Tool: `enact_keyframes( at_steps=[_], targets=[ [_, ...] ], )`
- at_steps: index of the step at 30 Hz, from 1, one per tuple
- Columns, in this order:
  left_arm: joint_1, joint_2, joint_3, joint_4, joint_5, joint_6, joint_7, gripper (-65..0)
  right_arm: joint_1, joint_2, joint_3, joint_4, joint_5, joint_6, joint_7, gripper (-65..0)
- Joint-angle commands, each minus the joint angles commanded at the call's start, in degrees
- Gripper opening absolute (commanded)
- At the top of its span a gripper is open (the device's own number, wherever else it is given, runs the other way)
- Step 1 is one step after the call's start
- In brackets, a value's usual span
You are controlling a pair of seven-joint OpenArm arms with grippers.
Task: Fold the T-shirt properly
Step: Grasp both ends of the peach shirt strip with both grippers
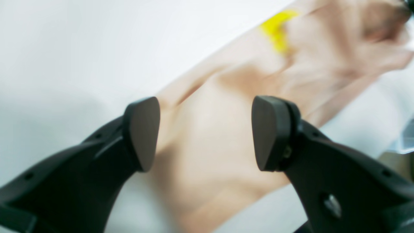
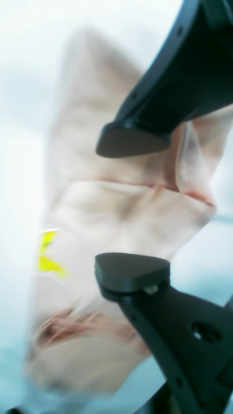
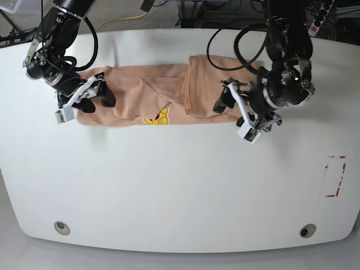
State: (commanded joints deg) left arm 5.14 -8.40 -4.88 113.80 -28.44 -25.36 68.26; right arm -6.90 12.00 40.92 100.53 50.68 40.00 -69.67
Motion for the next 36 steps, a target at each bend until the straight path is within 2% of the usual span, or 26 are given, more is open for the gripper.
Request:
enact_keyframes(
  at_steps=[2, 5, 8, 12, 17, 23, 24, 26, 33, 34, 36],
  targets=[
    [1.41, -1.58, -2.11, -0.79, 0.00, 0.00, 0.00, -23.6, 1.32, 1.32, 1.76, -3.87, 0.00, 0.00, -1.23, -17.4],
    [2.37, -3.60, -4.66, -2.90, 0.09, 0.00, -0.18, -23.6, 3.08, 2.64, 4.57, -11.16, 0.09, 0.00, -2.37, -8.1],
    [3.87, -3.96, -5.27, -5.80, 0.09, 0.00, -2.55, -23.6, 4.57, 3.69, 5.45, -17.76, 0.09, 0.00, -2.37, -3.0],
    [5.01, -5.01, -5.01, -9.67, 0.09, 0.00, -6.68, -23.6, 6.77, 3.34, 5.36, -23.12, 0.09, 0.00, -2.20, -3.0],
    [4.84, -4.75, -5.01, -12.84, 0.18, 0.00, -7.03, -25.4, 7.47, 0.97, 5.01, -25.67, 0.09, 0.00, -2.37, -3.0],
    [2.46, -4.66, -5.01, -17.76, 0.18, 0.09, -7.38, -31.2, 7.12, -1.23, -0.35, -24.26, 0.09, 0.00, -2.02, -3.8],
    [2.11, -4.66, -5.01, -18.55, 0.18, 0.09, -7.38, -31.7, 7.12, -2.11, -0.62, -23.65, -0.09, 0.00, -2.02, -5.5],
    [2.02, -4.66, -5.01, -19.25, 0.18, 0.09, -7.38, -32.5, 6.95, -3.16, -0.62, -22.95, -0.18, 0.00, -2.02, -13.5],
    [1.93, -2.29, -5.01, -19.34, 0.18, 0.26, -7.38, -32.5, 6.95, -3.16, -0.62, -20.92, -0.18, 0.00, -2.02, -62.9],
    [1.93, -2.20, -5.01, -19.34, 0.18, 0.26, -7.38, -32.5, 6.95, -3.16, -0.62, -19.60, -0.18, 0.00, -2.02, -65.0],
    [1.93, -2.02, -4.92, -19.34, 0.18, 0.26, -7.38, -32.5, 6.24, -3.16, -0.62, -15.65, 0.09, -0.04, -2.37, -65.0]
  ],
)
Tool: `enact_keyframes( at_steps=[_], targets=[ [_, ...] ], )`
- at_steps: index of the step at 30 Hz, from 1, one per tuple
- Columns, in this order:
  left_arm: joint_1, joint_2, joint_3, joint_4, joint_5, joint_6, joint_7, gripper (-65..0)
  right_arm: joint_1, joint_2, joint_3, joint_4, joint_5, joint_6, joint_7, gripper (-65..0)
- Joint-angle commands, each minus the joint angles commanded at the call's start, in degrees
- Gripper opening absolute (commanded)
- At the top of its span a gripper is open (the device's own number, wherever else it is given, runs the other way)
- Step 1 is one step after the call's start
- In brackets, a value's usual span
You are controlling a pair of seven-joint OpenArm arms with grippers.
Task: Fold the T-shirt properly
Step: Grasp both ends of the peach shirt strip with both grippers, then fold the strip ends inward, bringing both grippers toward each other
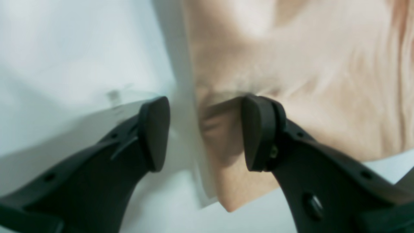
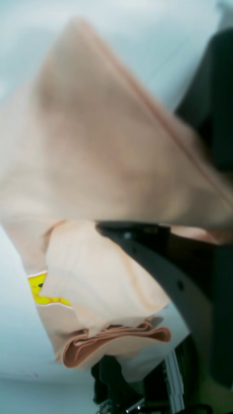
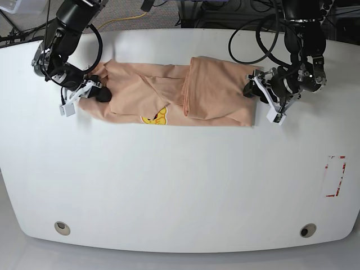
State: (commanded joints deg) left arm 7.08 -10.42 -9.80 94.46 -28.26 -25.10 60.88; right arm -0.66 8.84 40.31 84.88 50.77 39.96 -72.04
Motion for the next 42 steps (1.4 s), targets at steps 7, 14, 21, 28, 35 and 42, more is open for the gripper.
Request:
enact_keyframes(
  at_steps=[7, 14, 21, 28, 35, 42],
  targets=[
    [-2.02, 5.71, 0.70, -0.18, 0.09, 0.00, 0.00, -32.5, -2.37, -0.35, -0.44, 14.59, 0.09, -1.49, -2.29, -65.0],
    [-6.42, 9.23, 5.54, -5.80, 0.26, 0.09, 0.00, -32.5, -2.29, -3.96, -5.01, 23.30, 0.18, -1.14, -4.66, -65.0],
    [-7.47, 12.40, 5.71, -7.38, 7.12, 0.09, 0.00, -32.5, -1.49, -10.99, -15.12, 23.38, 2.11, -1.41, -4.57, -65.0],
    [-7.03, 12.66, 5.54, -6.95, 7.38, 0.09, 0.00, -32.5, 1.58, -15.38, -22.24, 15.38, 1.76, -1.41, -0.79, -65.0],
    [-7.03, 12.66, 5.36, -6.24, 7.38, 0.00, 0.00, -32.5, 5.27, -12.31, -29.89, 4.31, 1.93, -1.41, 4.40, -65.0],
    [-7.12, 12.66, 5.27, -3.34, 7.30, -0.26, 0.00, -32.1, 6.24, -9.85, -34.11, 3.08, 1.76, -1.58, 6.95, -33.3]
  ],
)
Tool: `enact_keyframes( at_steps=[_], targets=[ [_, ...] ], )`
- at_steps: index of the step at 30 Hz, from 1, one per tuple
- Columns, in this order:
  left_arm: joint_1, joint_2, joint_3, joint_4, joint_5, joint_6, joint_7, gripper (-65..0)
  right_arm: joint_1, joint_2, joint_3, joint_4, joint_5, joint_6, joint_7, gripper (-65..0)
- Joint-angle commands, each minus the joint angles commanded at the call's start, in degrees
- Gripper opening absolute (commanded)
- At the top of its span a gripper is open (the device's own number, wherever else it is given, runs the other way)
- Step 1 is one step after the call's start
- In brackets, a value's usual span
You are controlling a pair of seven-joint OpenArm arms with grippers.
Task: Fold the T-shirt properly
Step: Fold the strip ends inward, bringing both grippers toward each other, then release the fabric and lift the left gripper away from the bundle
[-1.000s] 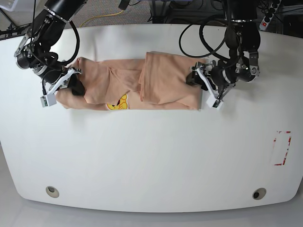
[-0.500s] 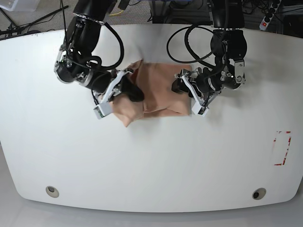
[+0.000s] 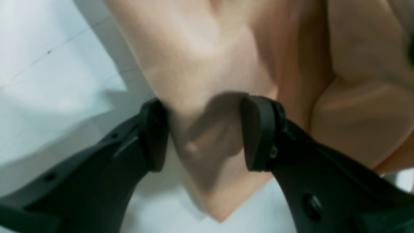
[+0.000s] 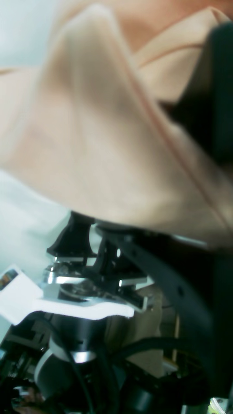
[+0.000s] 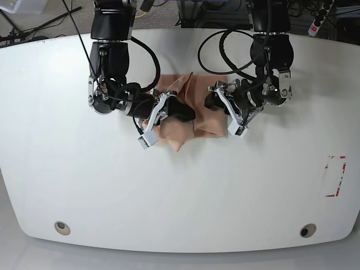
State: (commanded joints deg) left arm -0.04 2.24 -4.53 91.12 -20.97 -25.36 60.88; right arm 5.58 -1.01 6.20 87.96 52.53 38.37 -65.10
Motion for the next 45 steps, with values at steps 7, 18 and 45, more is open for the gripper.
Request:
enact_keyframes(
  at_steps=[7, 18, 45],
  targets=[
    [0.09, 0.00, 0.00, 8.35, -0.09, -4.66, 0.35, -31.8, 0.09, 0.35, -2.02, 2.20, 0.18, -2.20, 0.18, -12.2],
    [4.48, -11.52, -17.14, 20.84, 0.26, -14.64, 8.35, -32.5, -2.20, 2.64, -2.02, 6.95, 0.53, -1.85, -0.18, -14.7],
    [11.25, -21.80, -32.26, 20.04, 0.53, -14.64, 8.18, -32.4, -7.74, 2.99, -15.74, 9.93, -5.71, -2.20, 4.31, -14.9]
  ],
)
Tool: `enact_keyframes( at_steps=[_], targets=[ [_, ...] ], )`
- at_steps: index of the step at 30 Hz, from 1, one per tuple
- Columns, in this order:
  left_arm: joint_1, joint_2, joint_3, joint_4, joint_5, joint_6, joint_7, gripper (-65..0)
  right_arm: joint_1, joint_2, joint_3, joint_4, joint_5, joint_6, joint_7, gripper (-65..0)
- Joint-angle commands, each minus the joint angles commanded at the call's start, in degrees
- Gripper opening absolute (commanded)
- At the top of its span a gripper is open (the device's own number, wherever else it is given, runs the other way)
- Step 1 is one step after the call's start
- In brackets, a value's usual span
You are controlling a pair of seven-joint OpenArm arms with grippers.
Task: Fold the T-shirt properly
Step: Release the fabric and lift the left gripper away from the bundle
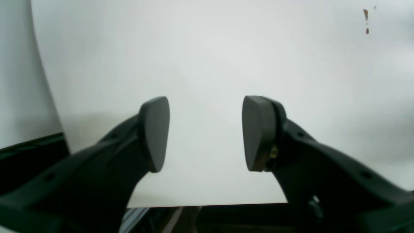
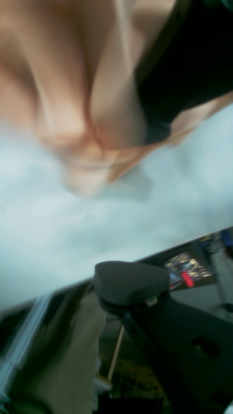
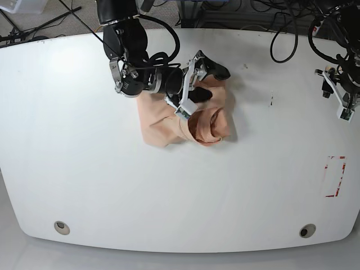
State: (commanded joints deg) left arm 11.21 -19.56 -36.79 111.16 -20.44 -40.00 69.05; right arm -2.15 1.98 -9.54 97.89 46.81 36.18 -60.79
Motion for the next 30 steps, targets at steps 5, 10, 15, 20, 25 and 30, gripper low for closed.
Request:
enact_keyframes(
  at_steps=[5, 10, 15, 20, 25, 30],
  targets=[
    [-0.35, 0.00, 0.18, 0.26, 0.00, 0.00, 0.00, -32.4, 1.67, 3.16, 1.85, 2.46, 2.90, 0.00, 0.00, -14.9],
    [-0.26, -0.09, 1.49, 0.18, 0.00, 0.00, -0.09, -32.4, 1.93, 4.66, 9.23, 2.81, 2.64, 0.00, 0.00, -14.9],
    [-0.26, -0.09, 3.96, 0.18, 0.00, 0.00, -0.09, -32.4, 4.22, 4.57, 9.41, -2.02, 2.55, 0.00, 0.00, -14.9],
    [-0.35, 0.09, 6.24, 0.18, 0.00, 0.00, -0.09, -32.5, 5.89, 1.58, 3.60, -8.18, 2.37, 0.00, 0.26, -14.9],
    [-0.44, 0.09, 7.30, 0.18, 0.00, 0.00, -0.09, -32.5, 6.86, 2.02, -6.86, -9.14, -0.79, -0.09, 0.26, -14.9],
    [0.09, -0.26, 9.93, 0.35, 0.00, 0.00, -4.48, -32.5, 5.01, 5.10, -7.82, -4.92, -3.60, -0.09, 0.00, -14.9]
  ],
)
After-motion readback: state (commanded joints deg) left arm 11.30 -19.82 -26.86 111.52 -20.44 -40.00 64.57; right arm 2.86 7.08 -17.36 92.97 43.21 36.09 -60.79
